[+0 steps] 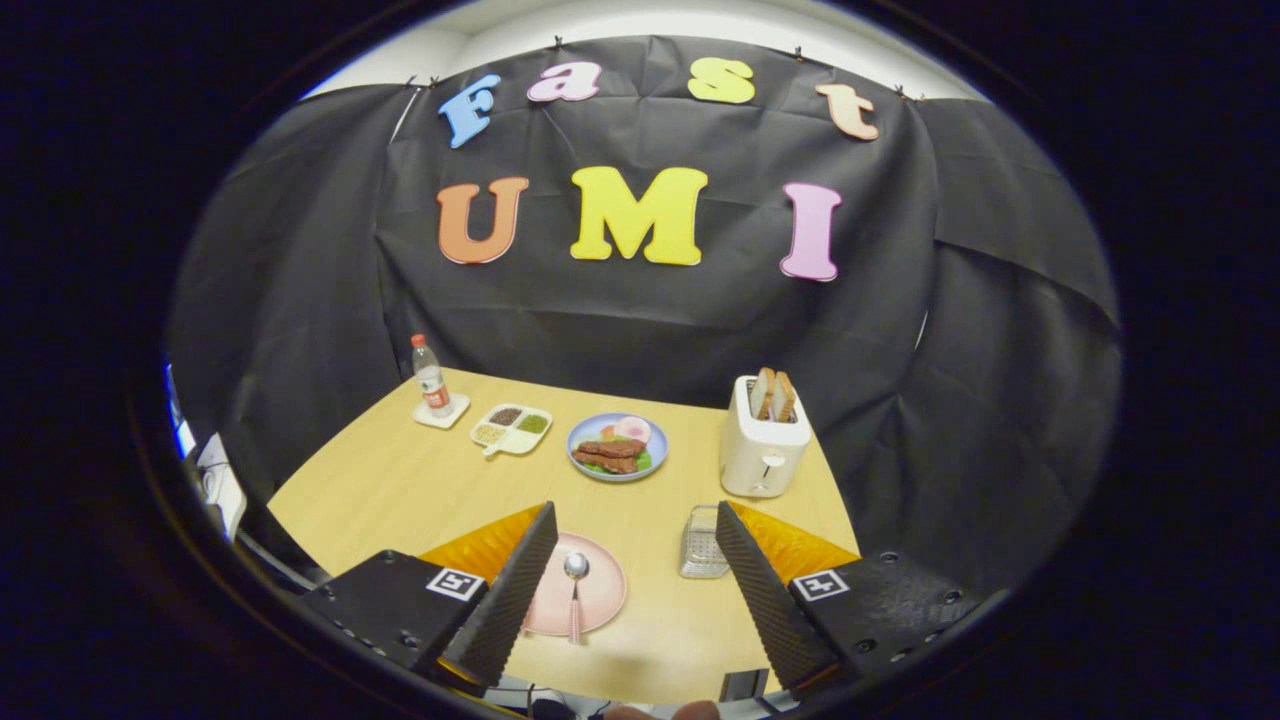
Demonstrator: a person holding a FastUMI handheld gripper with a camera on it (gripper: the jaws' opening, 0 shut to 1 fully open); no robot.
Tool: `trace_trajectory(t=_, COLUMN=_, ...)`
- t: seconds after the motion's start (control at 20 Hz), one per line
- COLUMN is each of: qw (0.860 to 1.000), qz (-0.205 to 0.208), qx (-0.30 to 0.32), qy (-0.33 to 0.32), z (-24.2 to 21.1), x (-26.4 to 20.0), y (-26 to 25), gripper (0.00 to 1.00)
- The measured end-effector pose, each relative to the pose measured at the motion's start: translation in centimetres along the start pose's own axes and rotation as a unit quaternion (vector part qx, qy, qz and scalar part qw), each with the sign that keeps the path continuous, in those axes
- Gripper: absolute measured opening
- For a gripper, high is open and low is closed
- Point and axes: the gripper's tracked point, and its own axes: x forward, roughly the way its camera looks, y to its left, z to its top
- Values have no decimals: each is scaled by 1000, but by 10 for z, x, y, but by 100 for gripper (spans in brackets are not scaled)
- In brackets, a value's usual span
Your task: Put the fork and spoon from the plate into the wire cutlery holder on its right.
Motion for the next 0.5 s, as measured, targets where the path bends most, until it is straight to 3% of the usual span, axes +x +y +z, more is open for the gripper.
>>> trace_trajectory(t=0.5, qw=998, qz=25, qx=-22, qy=60, z=-30, x=22, y=13, gripper=96)
